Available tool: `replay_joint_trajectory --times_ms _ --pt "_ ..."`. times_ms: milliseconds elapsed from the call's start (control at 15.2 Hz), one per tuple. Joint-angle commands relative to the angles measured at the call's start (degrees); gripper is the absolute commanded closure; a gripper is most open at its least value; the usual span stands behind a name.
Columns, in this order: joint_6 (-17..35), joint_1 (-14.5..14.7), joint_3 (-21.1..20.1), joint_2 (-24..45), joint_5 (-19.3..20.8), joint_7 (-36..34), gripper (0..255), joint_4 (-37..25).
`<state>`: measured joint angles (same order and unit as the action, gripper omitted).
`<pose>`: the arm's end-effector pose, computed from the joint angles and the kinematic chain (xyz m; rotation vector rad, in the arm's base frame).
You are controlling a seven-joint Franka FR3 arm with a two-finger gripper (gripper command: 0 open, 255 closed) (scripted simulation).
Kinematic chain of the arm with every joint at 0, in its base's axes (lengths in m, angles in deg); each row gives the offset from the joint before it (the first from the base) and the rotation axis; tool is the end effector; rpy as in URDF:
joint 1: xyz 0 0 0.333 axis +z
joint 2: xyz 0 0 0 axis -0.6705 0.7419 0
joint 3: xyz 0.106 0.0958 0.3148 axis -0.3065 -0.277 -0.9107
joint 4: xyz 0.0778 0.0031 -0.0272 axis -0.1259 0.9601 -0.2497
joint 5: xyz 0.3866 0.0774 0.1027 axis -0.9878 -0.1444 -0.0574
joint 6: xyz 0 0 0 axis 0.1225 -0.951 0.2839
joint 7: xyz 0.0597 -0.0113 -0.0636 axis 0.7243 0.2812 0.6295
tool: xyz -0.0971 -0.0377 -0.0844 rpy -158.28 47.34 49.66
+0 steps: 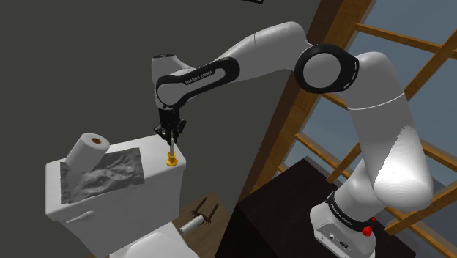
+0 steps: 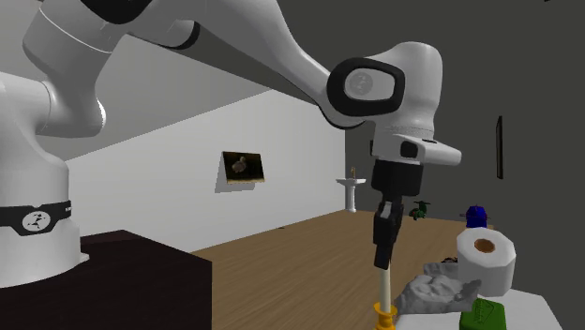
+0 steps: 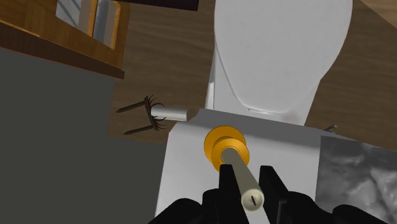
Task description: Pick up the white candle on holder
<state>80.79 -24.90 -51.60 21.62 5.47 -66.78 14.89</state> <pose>0.6513 0.3521 0.2016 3.1276 0.1526 -0.2424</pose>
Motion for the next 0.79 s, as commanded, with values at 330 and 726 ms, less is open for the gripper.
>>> replay_joint_trajectory --times_ms 330,726 --pt "-3.6 -0.3 -0.4 -2.8 -0.5 0.2 255 -0.8" --pt "-5.8 -0.4 -0.7 -4.4 -0.9 0.2 255 -1.4"
